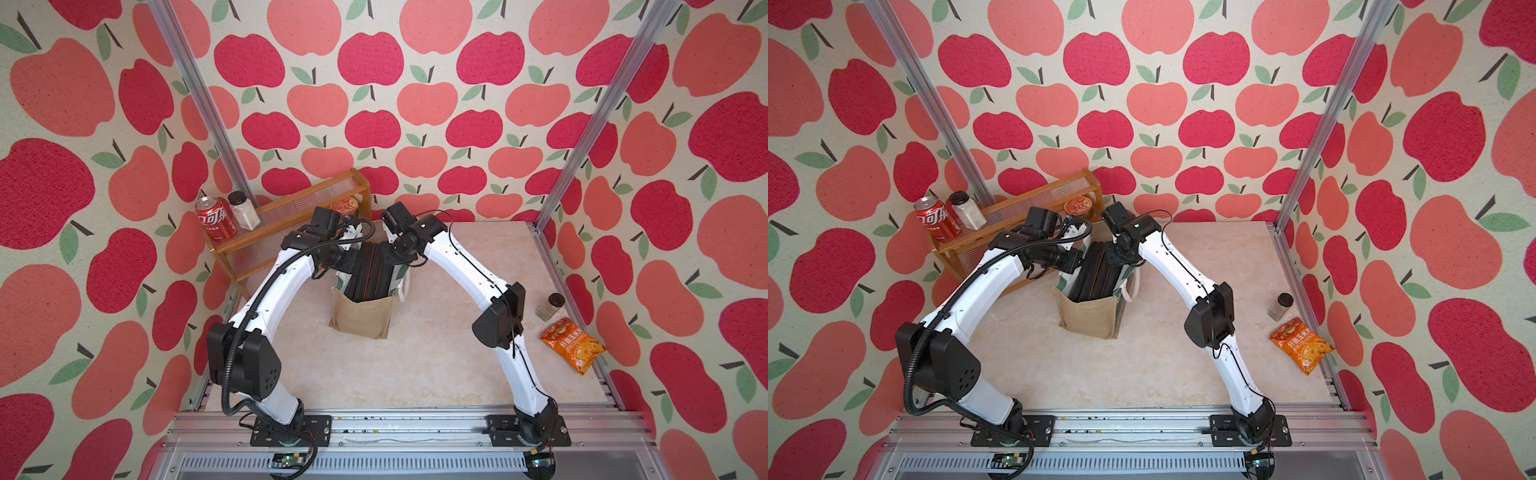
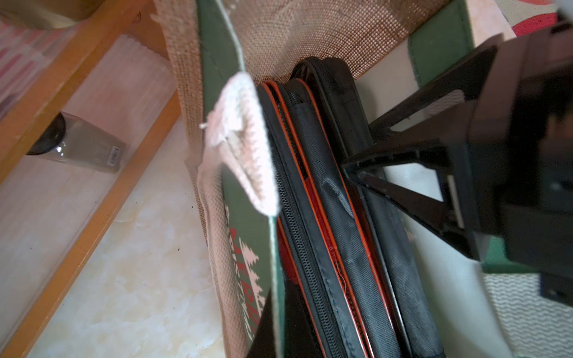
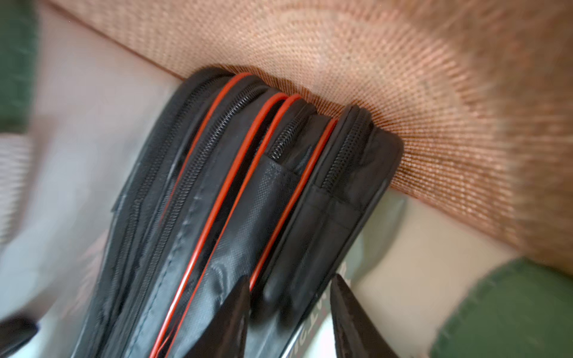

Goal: Remove the ping pong set from the canvas bag
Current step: Pick up the canvas bag from the center of the board, then pick up the ping pong set from the canvas bag.

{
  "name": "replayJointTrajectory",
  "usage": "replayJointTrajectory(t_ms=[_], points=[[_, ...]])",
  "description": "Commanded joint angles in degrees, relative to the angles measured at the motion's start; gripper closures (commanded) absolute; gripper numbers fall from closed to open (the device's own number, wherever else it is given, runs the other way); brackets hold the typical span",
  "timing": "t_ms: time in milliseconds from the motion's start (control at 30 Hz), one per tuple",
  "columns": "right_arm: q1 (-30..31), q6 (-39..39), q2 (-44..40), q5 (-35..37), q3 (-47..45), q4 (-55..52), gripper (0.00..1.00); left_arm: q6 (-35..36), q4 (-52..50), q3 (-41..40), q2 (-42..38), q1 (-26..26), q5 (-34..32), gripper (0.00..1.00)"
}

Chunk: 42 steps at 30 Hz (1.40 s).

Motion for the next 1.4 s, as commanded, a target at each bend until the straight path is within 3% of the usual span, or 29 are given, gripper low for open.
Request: replayJointTrajectory(t_ms=[0, 167, 267, 400, 600, 733, 800, 900, 933, 1167, 1367], points=[[-0.7, 0.2, 2.6, 1.4, 0.4, -5.4, 0.56, -1.1, 2.6, 2.6, -0.3, -0.7, 1.8, 1.00], [-1.6, 1.0, 3.2, 1.7, -0.3, -9.8, 0.72, -1.2, 2.8, 2.4, -0.4, -0.7, 1.6, 1.00], [-1.7, 1.3, 0.7, 2.3, -5.1, -8.1, 0.74, -1.3, 2.7, 2.5, -0.5, -0.7, 1.2, 1.00], [-1.8, 1.8, -2.0, 1.5, -10.8, -4.1, 0.73, -1.4, 2.7, 2.7, -0.2, -0.9, 1.7, 1.00], [-1.9, 3.0, 2.1, -2.1, -9.1, -3.7, 0.58, -0.5, 2.4, 2.9, 0.4, -2.8, 1.3, 1.00], [-1.9, 3.3, 4.4, -3.0, -7.4, -3.7, 0.58, -0.4, 2.6, 2.8, 0.7, -3.4, 0.7, 1.00], [-1.9, 3.4, 4.2, -3.4, -7.4, -3.3, 0.66, -0.3, 2.7, 2.6, 0.6, -3.4, -0.2, 1.00], [-1.9, 3.7, 1.4, -3.9, -9.8, 0.3, 0.95, -0.5, 3.0, 2.1, 0.5, -2.6, -0.7, 1.00], [-1.9, 3.8, 0.4, -4.1, -10.2, 1.4, 1.00, -0.6, 3.2, 2.0, 0.6, -2.3, -0.7, 1.00], [-1.7, 3.7, -6.3, -6.8, -9.3, 8.1, 1.00, -1.8, 4.1, 1.6, 0.6, 0.6, -1.2, 1.00], [-0.9, 1.3, -7.8, -5.2, 0.1, 6.4, 1.00, -2.0, 4.4, 1.3, 0.7, 2.6, -1.9, 1.00]])
